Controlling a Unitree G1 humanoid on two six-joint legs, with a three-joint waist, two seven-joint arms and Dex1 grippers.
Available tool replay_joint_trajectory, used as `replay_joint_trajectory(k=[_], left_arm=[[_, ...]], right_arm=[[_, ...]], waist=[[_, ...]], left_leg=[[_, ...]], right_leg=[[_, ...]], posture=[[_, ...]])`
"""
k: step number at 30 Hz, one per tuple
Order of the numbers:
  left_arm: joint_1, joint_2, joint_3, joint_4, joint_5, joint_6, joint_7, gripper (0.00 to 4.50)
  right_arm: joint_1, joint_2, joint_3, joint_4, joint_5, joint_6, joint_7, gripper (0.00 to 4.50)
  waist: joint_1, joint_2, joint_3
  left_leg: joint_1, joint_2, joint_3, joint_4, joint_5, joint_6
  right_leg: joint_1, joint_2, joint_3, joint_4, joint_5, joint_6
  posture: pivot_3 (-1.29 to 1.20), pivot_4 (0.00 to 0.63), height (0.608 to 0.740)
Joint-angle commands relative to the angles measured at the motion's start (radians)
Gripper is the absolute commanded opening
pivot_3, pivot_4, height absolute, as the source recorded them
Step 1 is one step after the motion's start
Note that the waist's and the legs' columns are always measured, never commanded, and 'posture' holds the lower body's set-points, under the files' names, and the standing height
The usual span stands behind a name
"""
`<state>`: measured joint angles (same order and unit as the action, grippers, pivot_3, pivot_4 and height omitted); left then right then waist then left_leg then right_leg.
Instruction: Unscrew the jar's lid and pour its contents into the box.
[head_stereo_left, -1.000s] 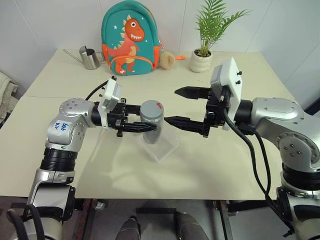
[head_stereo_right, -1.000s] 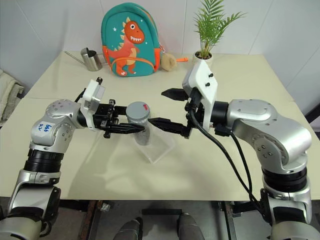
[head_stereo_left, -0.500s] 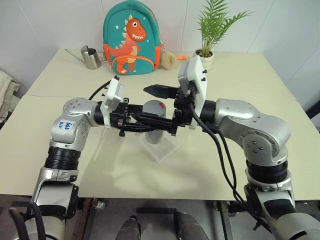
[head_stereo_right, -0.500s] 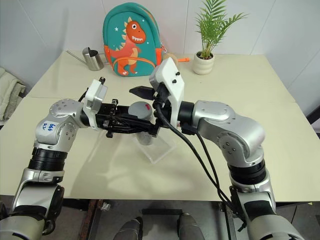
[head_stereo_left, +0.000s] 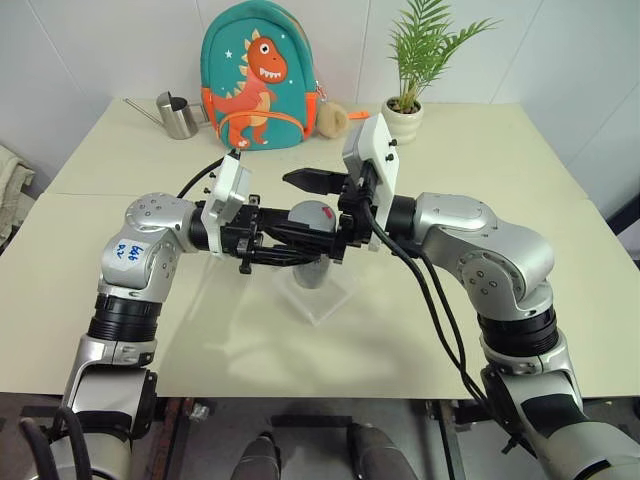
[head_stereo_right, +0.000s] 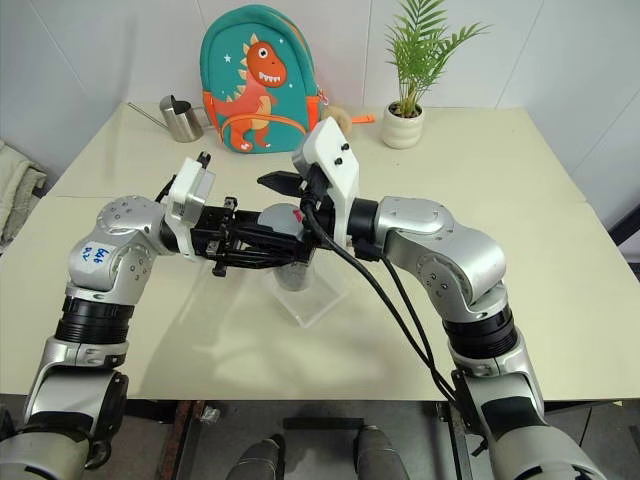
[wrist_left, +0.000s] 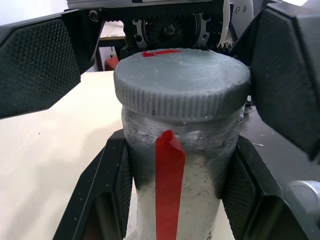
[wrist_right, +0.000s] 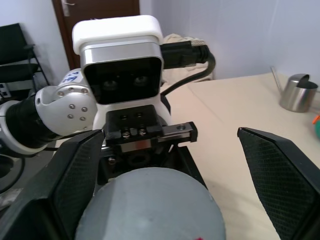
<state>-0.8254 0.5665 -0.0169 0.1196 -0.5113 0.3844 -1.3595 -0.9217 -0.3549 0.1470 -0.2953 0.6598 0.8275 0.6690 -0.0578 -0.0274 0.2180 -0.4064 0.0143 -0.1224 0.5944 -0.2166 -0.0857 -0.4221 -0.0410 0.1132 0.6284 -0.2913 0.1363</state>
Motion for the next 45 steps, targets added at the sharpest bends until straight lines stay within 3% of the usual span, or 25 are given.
replay_joint_trajectory(k=[1,23,45], left_arm=[[0.01,0.006,0.016,-0.055,-0.024,0.0,0.004,2.01],[0.049,0.015,0.025,-0.118,-0.045,0.033,0.036,2.01],[0.049,0.013,0.037,-0.1,-0.027,0.039,0.048,2.01]], right_arm=[[-0.01,-0.004,-0.025,-0.01,0.004,-0.025,0.025,4.48],[0.042,-0.186,-0.105,-0.02,-0.014,-0.01,0.063,4.48],[0.083,-0.323,-0.193,-0.184,0.104,0.131,0.043,4.48]], waist=[[0.0,0.0,0.0],[0.001,0.0,0.0],[0.002,0.0,0.0]], left_leg=[[0.0,0.0,0.0,0.0,0.0,0.0],[0.0,0.0,0.0,0.0,0.0,0.0],[0.0,0.0,0.001,0.0,0.0,0.0]], right_leg=[[0.0,0.0,0.0,0.0,0.0,0.0],[0.0,0.0,0.0,0.0,0.0,0.0],[0.0,0.0,0.0,0.0,0.0,0.0]], posture=[[0.0,0.15,0.74],[0.0,0.15,0.74],[0.0,0.15,0.74]])
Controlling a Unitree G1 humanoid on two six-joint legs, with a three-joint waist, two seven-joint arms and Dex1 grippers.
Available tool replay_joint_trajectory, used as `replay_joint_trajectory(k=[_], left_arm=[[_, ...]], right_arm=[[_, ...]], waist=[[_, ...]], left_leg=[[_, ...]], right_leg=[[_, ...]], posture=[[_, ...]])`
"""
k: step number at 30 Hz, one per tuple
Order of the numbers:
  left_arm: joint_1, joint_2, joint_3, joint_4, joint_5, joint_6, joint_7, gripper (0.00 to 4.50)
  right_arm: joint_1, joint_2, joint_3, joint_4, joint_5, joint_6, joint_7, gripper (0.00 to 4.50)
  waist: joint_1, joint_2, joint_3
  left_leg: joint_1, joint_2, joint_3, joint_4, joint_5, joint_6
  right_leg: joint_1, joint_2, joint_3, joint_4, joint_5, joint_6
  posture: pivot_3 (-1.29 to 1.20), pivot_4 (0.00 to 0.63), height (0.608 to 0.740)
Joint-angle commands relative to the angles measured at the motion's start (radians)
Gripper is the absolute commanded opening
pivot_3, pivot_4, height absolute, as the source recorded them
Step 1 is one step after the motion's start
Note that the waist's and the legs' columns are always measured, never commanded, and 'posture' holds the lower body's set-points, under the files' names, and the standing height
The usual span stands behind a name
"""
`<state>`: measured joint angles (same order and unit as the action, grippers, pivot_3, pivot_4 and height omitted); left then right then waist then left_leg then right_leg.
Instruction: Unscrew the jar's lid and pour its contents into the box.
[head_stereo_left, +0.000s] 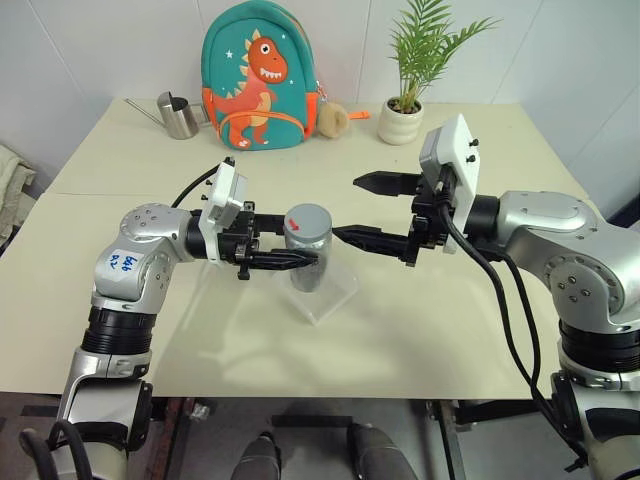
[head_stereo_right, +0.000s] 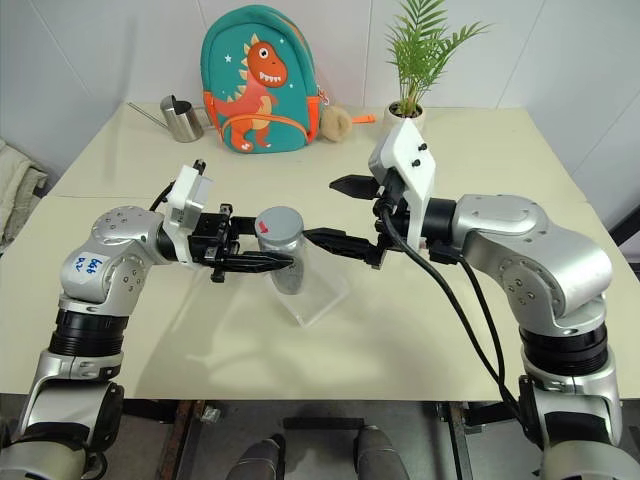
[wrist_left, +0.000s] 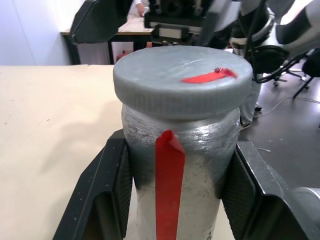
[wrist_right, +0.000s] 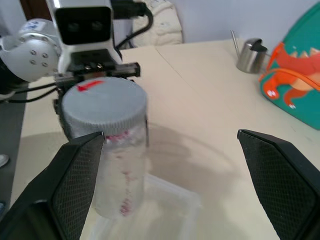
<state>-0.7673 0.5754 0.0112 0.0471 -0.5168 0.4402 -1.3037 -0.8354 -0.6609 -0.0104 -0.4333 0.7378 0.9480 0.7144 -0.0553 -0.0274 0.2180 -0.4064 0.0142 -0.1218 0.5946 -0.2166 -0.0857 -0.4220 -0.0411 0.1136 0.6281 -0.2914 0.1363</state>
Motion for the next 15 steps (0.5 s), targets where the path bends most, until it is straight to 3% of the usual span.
replay_joint_trajectory(k=[1,15], left_arm=[[-0.012,0.004,0.008,-0.023,-0.021,-0.018,-0.009,2.01],[-0.021,0.002,0.003,0.011,-0.01,-0.04,-0.024,2.01]], right_arm=[[-0.001,-0.024,-0.034,-0.049,0.028,0.014,0.0,4.48],[-0.008,-0.085,-0.072,-0.076,0.078,0.046,-0.011,4.48]], waist=[[0.0,0.0,0.0],[0.001,0.0,0.0]], left_leg=[[0.0,0.0,0.0,0.0,0.0,0.0],[0.0,0.0,0.0,0.0,0.0,0.0]], right_leg=[[0.0,0.0,0.0,0.0,0.0,0.0],[0.0,0.0,0.0,0.0,0.0,0.0]], posture=[[0.0,0.15,0.74],[0.0,0.15,0.74]])
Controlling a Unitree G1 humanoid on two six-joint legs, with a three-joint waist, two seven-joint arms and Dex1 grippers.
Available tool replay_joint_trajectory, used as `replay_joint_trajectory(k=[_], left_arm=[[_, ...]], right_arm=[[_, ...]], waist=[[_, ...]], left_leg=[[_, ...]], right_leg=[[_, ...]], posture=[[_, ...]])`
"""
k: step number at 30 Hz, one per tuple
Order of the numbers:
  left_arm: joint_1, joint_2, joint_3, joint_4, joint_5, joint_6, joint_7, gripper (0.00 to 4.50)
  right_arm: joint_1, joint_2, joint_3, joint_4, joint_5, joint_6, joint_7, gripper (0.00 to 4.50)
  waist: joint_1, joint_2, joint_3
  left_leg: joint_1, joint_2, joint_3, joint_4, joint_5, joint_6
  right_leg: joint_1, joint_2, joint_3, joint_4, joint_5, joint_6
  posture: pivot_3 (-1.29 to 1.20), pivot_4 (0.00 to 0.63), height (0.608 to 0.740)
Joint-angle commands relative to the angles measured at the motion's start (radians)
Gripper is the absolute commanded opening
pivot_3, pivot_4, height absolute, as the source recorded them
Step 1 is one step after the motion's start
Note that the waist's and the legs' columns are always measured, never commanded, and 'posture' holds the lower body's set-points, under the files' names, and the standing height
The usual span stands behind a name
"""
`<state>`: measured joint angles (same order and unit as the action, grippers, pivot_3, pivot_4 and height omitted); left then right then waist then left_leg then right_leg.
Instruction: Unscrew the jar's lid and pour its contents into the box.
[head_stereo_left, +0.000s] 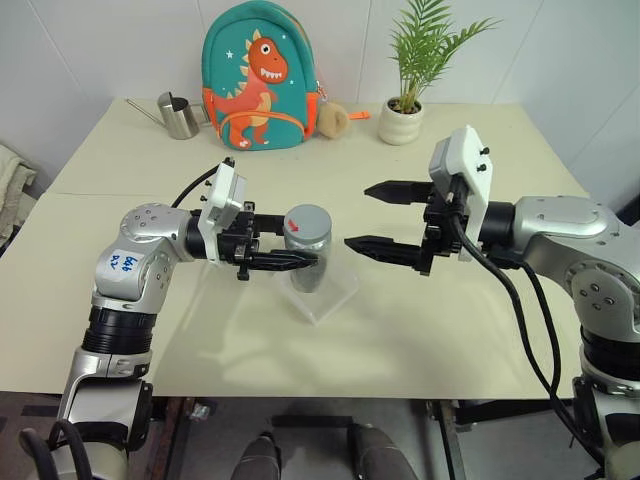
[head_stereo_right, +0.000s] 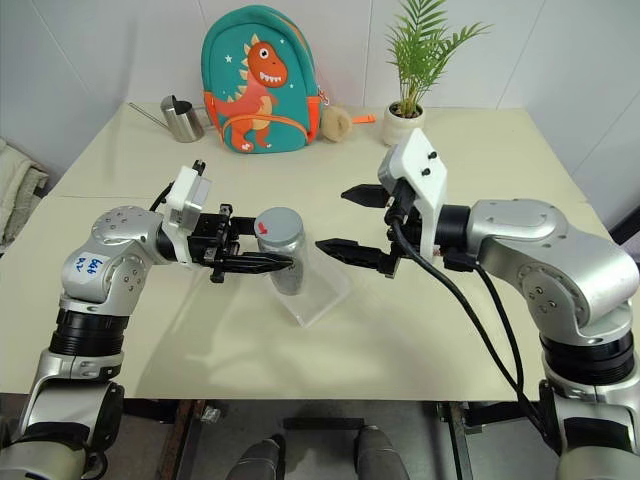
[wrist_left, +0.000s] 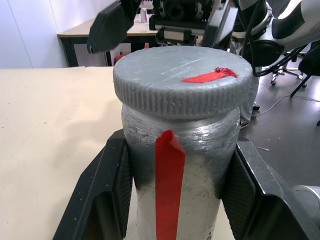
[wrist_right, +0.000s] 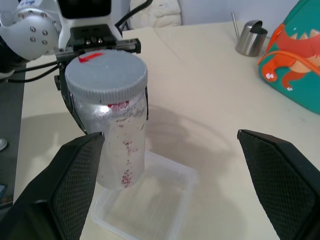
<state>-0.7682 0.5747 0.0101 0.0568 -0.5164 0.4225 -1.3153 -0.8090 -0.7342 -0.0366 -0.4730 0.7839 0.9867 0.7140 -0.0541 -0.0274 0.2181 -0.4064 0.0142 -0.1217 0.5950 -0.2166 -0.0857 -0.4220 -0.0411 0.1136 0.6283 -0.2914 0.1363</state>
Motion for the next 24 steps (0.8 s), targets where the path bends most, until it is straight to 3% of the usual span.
replay_joint_trajectory(k=[1,15,24], left_arm=[[-0.021,0.002,0.003,0.004,-0.01,-0.024,-0.013,2.01],[-0.034,-0.006,-0.008,0.032,-0.003,-0.047,-0.024,2.01],[-0.04,-0.008,-0.011,0.039,-0.002,-0.054,-0.025,2.01]], right_arm=[[-0.042,-0.006,-0.049,-0.035,0.039,0.011,-0.017,4.48],[-0.151,0.155,-0.01,-0.006,0.141,0.119,-0.159,4.48],[-0.175,0.266,0.064,0.015,0.095,0.097,-0.217,4.48]], waist=[[0.0,0.0,0.0],[0.0,0.0,0.0],[-0.003,0.0,0.0]], left_leg=[[0.0,0.0,0.0,0.0,0.0,0.0],[0.0,0.0,0.0,0.0,0.0,0.0],[0.0,0.0,0.0,0.0,0.0,0.0]], right_leg=[[0.0,0.0,0.0,0.0,0.0,0.0],[0.0,0.0,0.0,0.0,0.0,0.0],[0.0,0.0,0.0,0.001,0.0,0.0]], posture=[[0.0,0.15,0.74],[0.0,0.15,0.74],[0.0,0.15,0.74]])
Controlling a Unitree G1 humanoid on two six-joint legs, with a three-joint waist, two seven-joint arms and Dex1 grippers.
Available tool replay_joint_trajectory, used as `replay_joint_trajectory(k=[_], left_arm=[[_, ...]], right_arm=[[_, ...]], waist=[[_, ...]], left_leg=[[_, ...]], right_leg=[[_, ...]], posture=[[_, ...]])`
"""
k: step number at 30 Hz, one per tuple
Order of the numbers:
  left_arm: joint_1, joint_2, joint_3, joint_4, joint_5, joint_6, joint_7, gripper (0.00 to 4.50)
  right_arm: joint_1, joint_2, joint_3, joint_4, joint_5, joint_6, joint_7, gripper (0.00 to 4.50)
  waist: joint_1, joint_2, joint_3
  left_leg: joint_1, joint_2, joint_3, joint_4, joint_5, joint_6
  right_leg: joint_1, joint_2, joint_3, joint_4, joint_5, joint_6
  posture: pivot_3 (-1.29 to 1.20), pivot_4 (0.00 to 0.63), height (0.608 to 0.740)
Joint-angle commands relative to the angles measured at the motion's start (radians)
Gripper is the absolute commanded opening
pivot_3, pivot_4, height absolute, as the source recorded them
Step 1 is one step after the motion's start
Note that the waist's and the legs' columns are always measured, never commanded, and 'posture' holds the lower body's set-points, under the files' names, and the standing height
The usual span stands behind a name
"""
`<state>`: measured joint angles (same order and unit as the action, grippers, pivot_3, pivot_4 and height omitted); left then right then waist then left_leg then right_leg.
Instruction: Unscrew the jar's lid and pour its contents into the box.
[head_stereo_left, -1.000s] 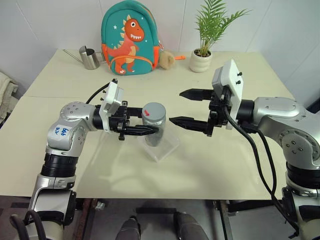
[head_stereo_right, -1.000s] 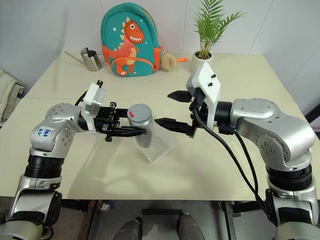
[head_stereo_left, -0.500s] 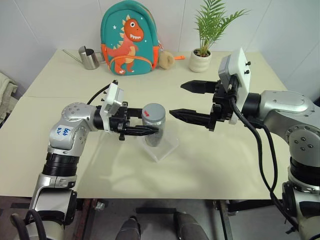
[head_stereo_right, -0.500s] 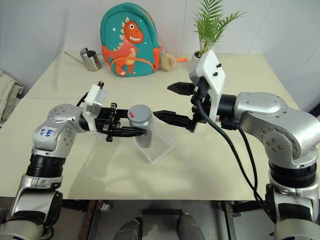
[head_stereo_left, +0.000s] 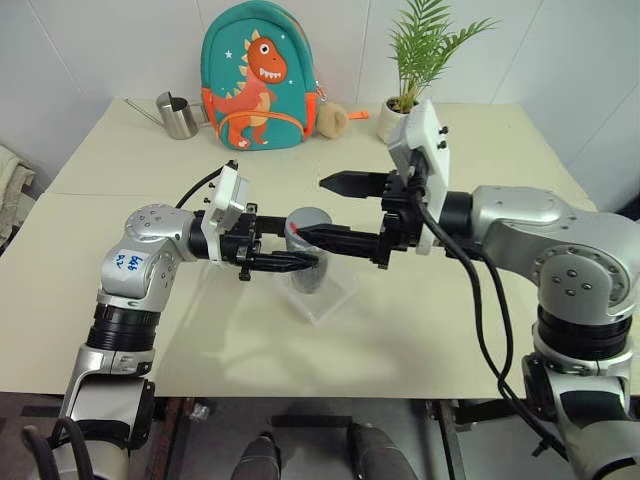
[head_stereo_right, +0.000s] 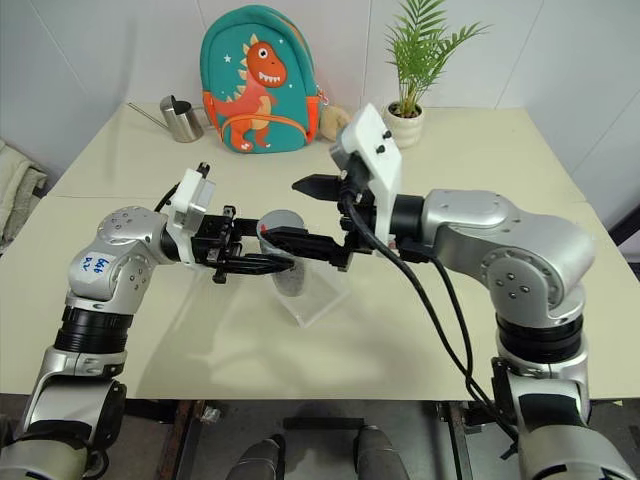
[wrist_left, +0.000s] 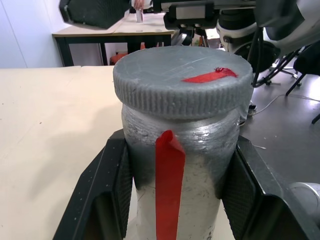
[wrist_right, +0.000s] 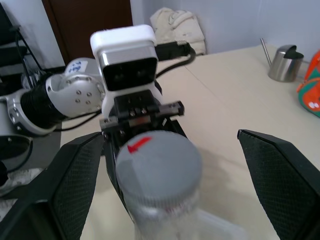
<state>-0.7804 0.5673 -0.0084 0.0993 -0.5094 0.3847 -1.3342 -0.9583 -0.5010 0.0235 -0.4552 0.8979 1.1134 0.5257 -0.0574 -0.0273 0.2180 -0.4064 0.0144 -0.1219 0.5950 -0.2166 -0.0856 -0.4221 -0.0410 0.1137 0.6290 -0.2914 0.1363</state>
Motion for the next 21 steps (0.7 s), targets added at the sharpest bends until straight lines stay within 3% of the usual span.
replay_joint_trajectory(k=[1,10,21], left_arm=[[-0.029,-0.001,0.008,-0.003,-0.009,-0.016,-0.005,2.01],[-0.023,0.0,0.01,-0.015,-0.01,-0.015,0.003,2.01],[-0.005,0.003,0.012,-0.043,-0.016,-0.009,0.014,2.01]], right_arm=[[-0.026,0.051,0.012,0.002,-0.025,-0.034,-0.039,4.48],[-0.001,0.117,0.055,0.002,-0.061,-0.041,-0.053,4.48],[0.017,0.066,0.093,0.01,-0.134,-0.065,0.008,4.48]], waist=[[0.001,0.0,0.0],[0.001,0.0,0.0],[0.001,0.0,0.0]], left_leg=[[0.0,0.0,0.0,0.0,0.0,0.0],[0.0,0.0,0.0,0.0,0.0,0.0],[0.0,0.0,0.0,0.0,0.0,0.0]], right_leg=[[0.0,0.0,0.0,0.0,0.0,0.0],[0.0,0.0,0.0,0.0,0.0,0.0],[0.0,0.0,0.0,0.0,0.0,0.0]], posture=[[0.0,0.15,0.74],[0.0,0.15,0.74],[0.0,0.15,0.74]])
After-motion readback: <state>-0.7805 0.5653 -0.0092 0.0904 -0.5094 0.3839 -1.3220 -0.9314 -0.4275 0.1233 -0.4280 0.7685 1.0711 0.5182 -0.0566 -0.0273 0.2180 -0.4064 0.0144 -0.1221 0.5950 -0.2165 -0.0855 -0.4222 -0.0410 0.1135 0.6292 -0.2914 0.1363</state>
